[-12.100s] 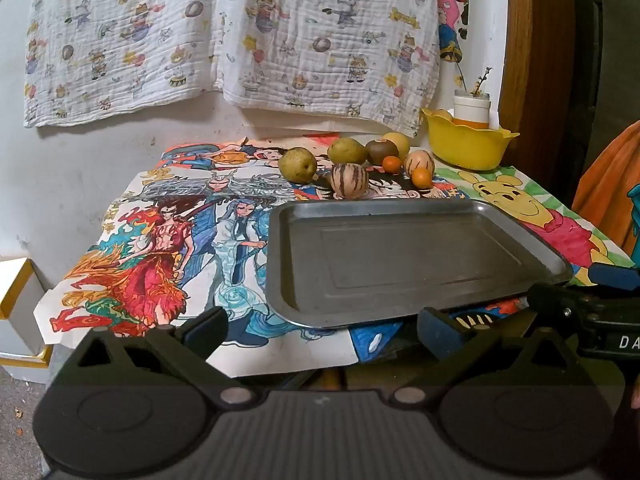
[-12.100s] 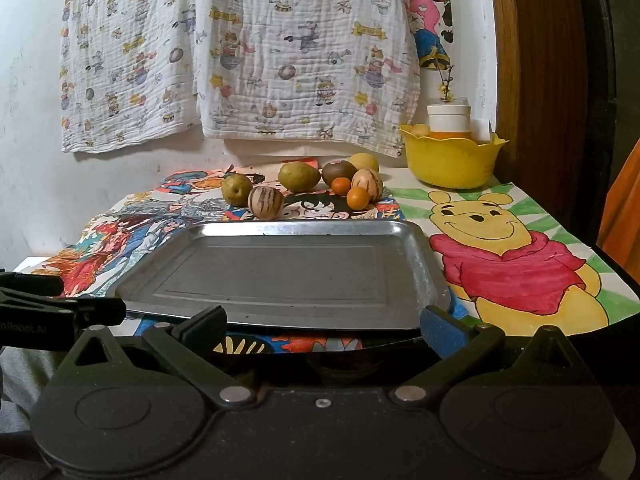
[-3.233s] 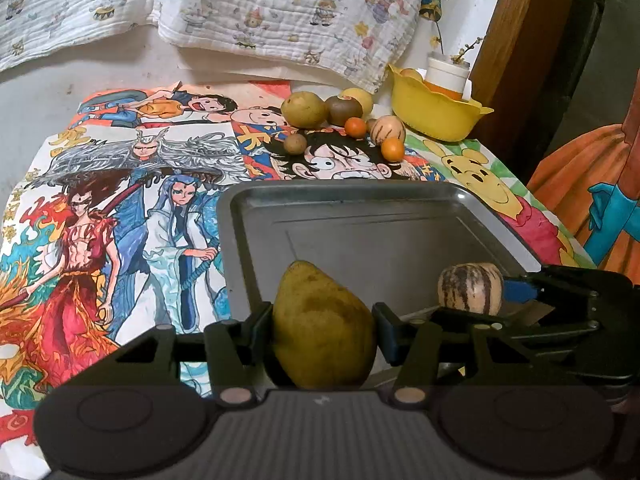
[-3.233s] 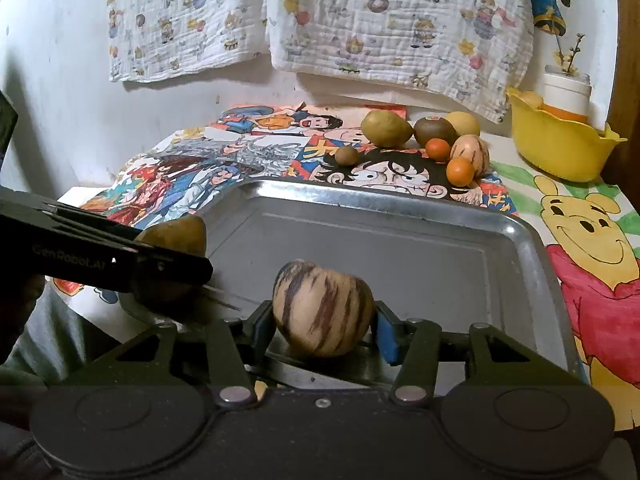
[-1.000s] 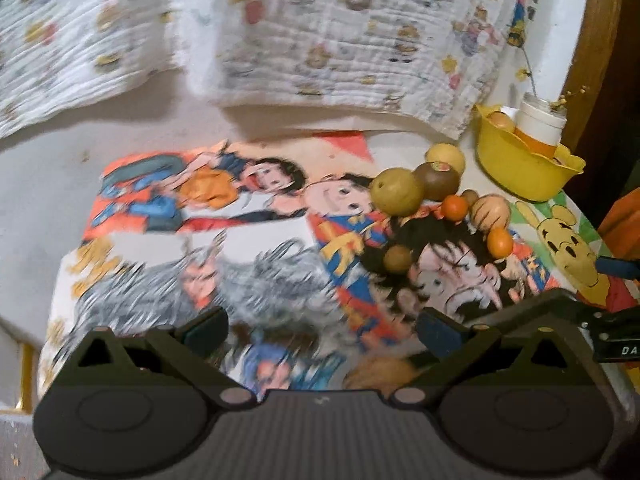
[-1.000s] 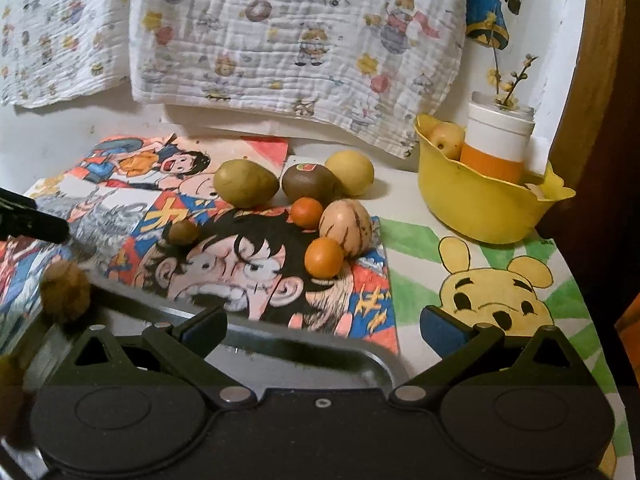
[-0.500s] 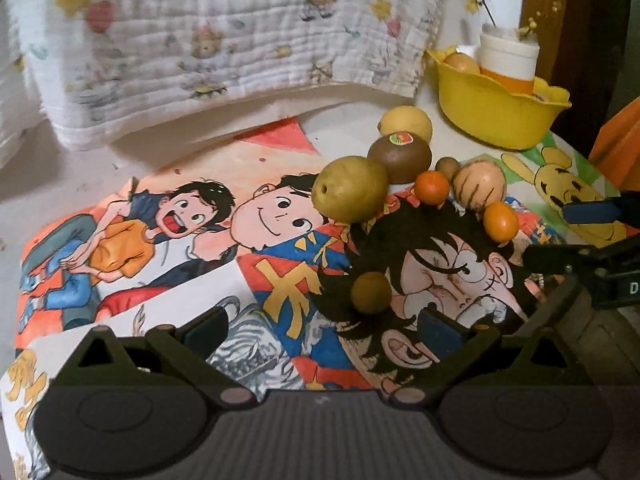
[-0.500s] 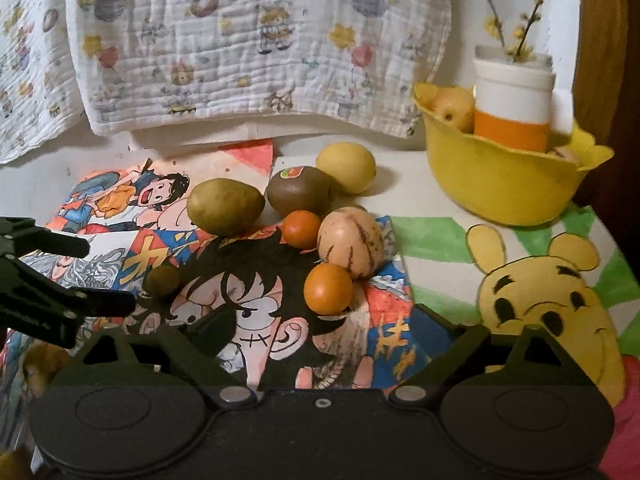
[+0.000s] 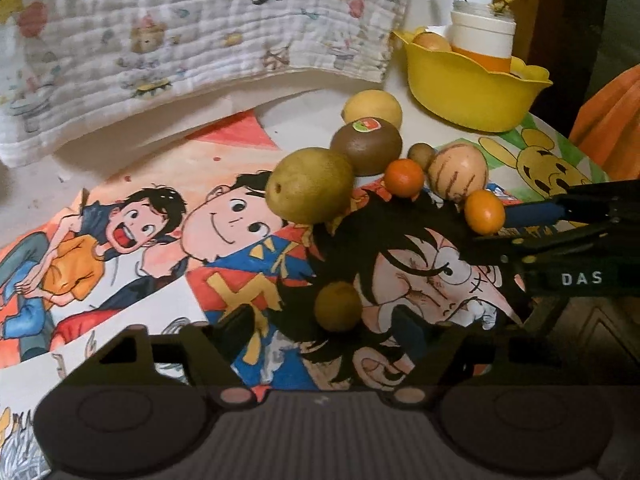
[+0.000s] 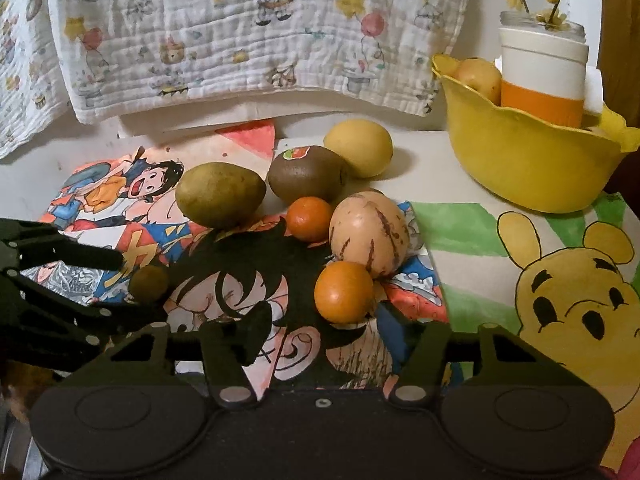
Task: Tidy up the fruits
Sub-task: 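Move both tools back toward the remaining fruits, then grasp the small brown round fruit with the left tool while the right tool grasps a tangerine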
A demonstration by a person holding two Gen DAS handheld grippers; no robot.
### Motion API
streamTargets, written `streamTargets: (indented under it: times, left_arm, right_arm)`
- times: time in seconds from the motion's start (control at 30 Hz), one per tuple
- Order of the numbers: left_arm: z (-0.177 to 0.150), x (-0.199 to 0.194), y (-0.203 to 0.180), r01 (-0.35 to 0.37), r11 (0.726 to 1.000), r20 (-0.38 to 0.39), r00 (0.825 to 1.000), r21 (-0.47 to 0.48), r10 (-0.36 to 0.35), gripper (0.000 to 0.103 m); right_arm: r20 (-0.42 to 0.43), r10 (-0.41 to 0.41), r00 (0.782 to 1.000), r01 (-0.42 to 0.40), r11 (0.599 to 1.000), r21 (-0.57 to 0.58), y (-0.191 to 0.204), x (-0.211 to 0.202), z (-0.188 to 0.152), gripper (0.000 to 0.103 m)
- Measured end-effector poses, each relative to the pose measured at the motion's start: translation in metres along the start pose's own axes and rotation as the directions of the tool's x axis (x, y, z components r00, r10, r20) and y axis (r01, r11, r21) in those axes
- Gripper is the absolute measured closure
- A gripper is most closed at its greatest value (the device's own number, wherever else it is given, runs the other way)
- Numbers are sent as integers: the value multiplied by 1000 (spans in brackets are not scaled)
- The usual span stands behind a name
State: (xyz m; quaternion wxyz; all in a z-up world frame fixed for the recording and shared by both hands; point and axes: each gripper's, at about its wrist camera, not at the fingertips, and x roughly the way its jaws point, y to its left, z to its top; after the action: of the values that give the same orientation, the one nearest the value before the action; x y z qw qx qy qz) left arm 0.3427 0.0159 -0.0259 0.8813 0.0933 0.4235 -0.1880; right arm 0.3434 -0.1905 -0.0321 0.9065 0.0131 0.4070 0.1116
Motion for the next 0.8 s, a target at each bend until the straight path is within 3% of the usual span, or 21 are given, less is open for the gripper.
streamTargets:
  times: [0.33, 0.5, 0.8]
  left_arm:
    - [4, 5, -3, 9, 1000, 4, 1000, 3, -10, 50]
    - [4, 5, -2, 6, 1000, 17, 1000, -16, -6, 68]
    - [3, 4, -3, 5, 1000, 22, 1000, -19, -5, 75]
  right_arm:
    - [18, -3, 1000, 3, 1000, 16, 0, 3, 0, 54]
    - [24, 0, 1000, -1, 999, 39, -1, 4, 1, 58]
    - [27, 9, 1000, -12, 996, 84, 0, 9, 4, 59]
